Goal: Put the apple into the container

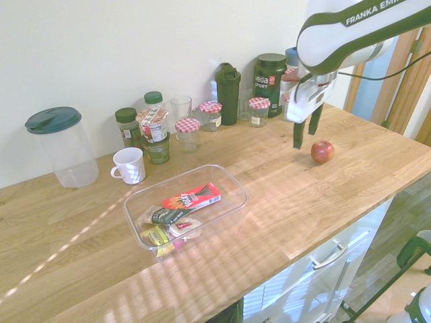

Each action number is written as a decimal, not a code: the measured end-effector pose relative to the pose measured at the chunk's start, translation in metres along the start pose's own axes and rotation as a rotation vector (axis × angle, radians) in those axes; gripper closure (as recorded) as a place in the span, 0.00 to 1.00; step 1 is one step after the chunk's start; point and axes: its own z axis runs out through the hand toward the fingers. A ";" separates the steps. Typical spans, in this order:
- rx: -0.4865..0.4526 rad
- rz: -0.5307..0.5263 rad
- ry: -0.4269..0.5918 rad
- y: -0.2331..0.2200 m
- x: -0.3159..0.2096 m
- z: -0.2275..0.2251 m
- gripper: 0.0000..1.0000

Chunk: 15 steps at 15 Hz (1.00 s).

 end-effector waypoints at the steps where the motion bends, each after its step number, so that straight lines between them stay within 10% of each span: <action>1: -0.004 -0.056 -0.007 0.021 0.009 -0.004 0.00; 15: -0.056 -0.150 -0.097 0.060 0.062 0.086 0.00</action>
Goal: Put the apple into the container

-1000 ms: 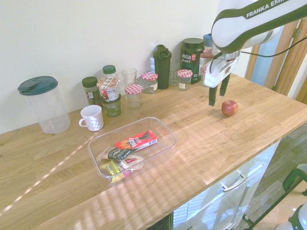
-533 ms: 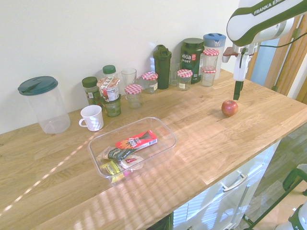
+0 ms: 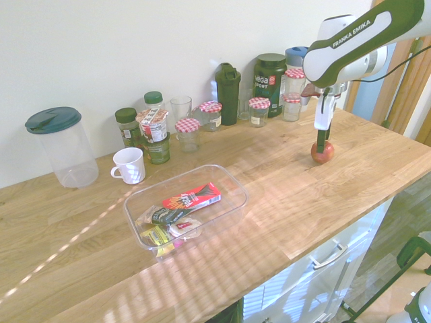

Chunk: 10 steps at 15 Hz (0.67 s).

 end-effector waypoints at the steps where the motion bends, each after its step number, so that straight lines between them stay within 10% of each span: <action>1: -0.002 0.001 -0.006 0.000 0.000 0.003 0.00; 3: -0.004 0.006 -0.010 0.000 0.003 0.012 0.00; 4: -0.006 0.008 -0.007 -0.001 0.005 0.017 1.00; 10: -0.006 0.021 -0.015 -0.011 0.011 0.038 1.00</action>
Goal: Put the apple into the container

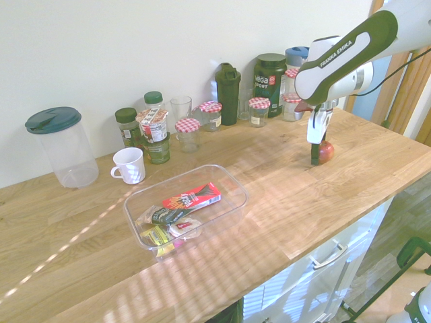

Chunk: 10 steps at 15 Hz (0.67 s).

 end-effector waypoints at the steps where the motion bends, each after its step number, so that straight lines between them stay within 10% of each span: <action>1: 0.004 0.006 0.000 0.000 0.000 0.000 1.00; 10: -0.006 0.020 -0.020 0.013 -0.013 0.004 1.00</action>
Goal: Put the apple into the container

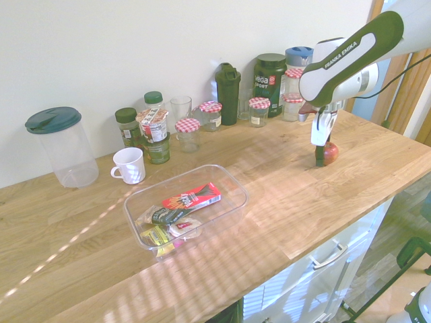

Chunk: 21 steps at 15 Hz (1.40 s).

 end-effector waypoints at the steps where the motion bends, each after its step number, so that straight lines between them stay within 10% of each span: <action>1: 0.003 0.006 -0.001 0.001 0.000 -0.001 1.00; 5: 0.032 0.043 0.061 -0.008 -0.001 -0.074 1.00; 9: 0.031 0.085 0.150 -0.117 -0.004 -0.135 1.00; 16: 0.052 0.001 0.198 -0.325 -0.077 -0.160 1.00; 21: 0.037 -0.005 0.160 -0.390 -0.111 -0.126 1.00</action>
